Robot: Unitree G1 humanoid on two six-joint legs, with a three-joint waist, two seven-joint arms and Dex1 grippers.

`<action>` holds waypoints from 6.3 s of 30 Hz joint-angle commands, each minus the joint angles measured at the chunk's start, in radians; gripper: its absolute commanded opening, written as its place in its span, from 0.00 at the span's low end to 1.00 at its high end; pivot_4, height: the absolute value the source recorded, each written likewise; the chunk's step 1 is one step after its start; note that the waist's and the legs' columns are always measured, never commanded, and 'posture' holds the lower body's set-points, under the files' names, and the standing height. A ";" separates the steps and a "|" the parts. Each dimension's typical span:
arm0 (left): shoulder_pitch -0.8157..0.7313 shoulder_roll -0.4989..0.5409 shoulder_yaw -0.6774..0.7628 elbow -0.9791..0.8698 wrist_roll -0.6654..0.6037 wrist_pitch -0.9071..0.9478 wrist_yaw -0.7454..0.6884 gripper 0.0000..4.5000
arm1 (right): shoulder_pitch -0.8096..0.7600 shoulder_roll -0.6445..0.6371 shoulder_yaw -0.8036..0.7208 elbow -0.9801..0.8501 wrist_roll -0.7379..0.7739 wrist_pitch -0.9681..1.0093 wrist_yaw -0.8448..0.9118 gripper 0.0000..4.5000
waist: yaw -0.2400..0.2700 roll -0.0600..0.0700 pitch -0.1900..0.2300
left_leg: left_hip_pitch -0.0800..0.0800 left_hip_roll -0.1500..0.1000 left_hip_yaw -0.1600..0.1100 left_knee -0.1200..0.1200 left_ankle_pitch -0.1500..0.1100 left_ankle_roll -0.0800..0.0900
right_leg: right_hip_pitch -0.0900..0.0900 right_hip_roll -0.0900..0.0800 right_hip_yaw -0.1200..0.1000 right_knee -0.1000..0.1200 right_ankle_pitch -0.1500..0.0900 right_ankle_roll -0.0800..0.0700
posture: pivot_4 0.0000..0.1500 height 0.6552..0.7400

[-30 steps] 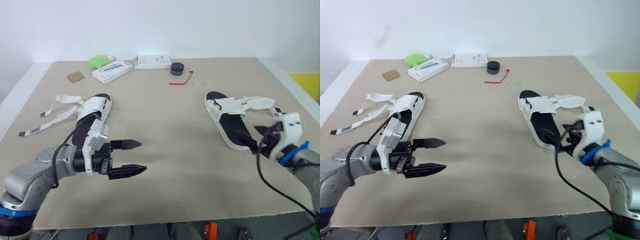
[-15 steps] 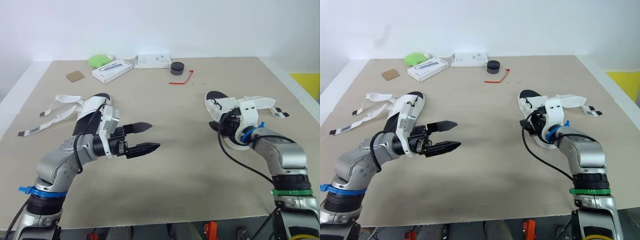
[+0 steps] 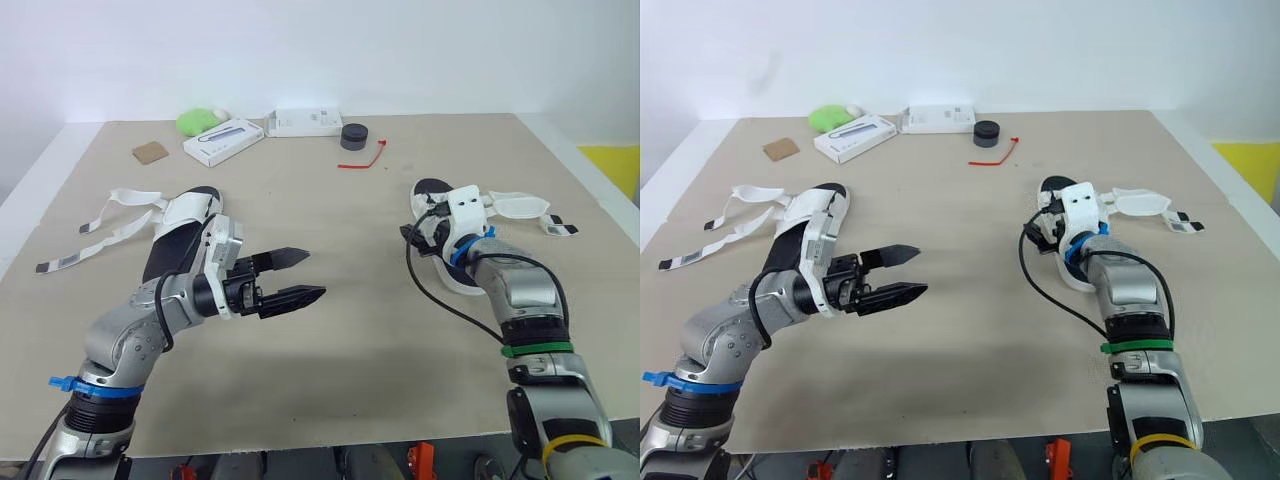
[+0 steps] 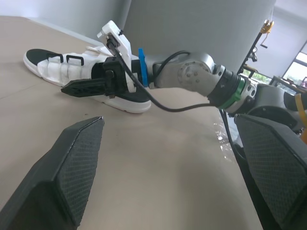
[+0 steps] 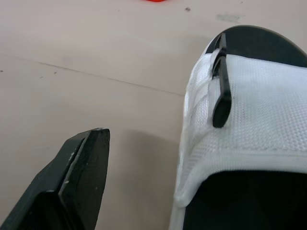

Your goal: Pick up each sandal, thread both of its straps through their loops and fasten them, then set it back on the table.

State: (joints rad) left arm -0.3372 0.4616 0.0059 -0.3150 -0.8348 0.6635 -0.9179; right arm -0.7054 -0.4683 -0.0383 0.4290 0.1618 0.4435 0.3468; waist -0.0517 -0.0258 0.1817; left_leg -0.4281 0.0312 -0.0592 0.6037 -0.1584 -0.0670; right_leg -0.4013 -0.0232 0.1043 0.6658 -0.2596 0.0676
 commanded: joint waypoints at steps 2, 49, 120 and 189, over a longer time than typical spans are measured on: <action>0.016 0.001 0.021 -0.046 -0.025 0.001 0.010 1.00 | -0.021 0.027 -0.005 0.022 -0.044 -0.082 -0.040 0.99 | 0.000 0.000 0.000 | 0.000 0.000 0.000 0.000 0.000 0.000 | 0.000 0.000 0.000 0.000 0.000 0.000 | 1.00 1.00; 0.185 0.291 0.060 0.004 0.271 -0.298 -0.231 0.88 | 0.139 -0.152 0.337 -0.432 0.206 -0.087 1.094 0.00 | -0.023 0.000 0.002 | -0.002 0.001 0.001 -0.002 0.007 0.008 | -0.005 0.001 0.000 0.000 0.004 0.007 | 1.00 1.00; -0.160 0.124 -0.187 0.653 0.672 -0.757 -0.273 0.01 | -0.014 -0.052 0.380 -0.043 0.110 -0.284 1.259 0.00 | -0.018 -0.002 0.000 | 0.004 0.001 0.001 0.000 0.016 0.011 | 0.002 0.001 0.000 0.000 0.011 0.005 | 1.00 1.00; -0.137 -0.046 -0.257 0.932 0.692 -0.788 -0.557 0.01 | 0.034 -0.014 0.343 -0.216 0.122 -0.184 1.155 0.00 | -0.024 0.008 -0.030 | 0.021 0.000 0.001 -0.003 -0.001 0.007 | 0.020 0.001 0.001 0.000 -0.010 0.003 | 1.00 1.00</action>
State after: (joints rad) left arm -0.5377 0.4035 -0.1479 0.5271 -0.2097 -0.1491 -1.3973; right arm -0.6501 -0.5020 0.3399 0.2601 0.2503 0.2652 1.5173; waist -0.0761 -0.0178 0.1522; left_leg -0.4066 0.0312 -0.0585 0.6005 -0.1592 -0.0602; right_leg -0.3814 -0.0222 0.1053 0.6658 -0.2693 0.0710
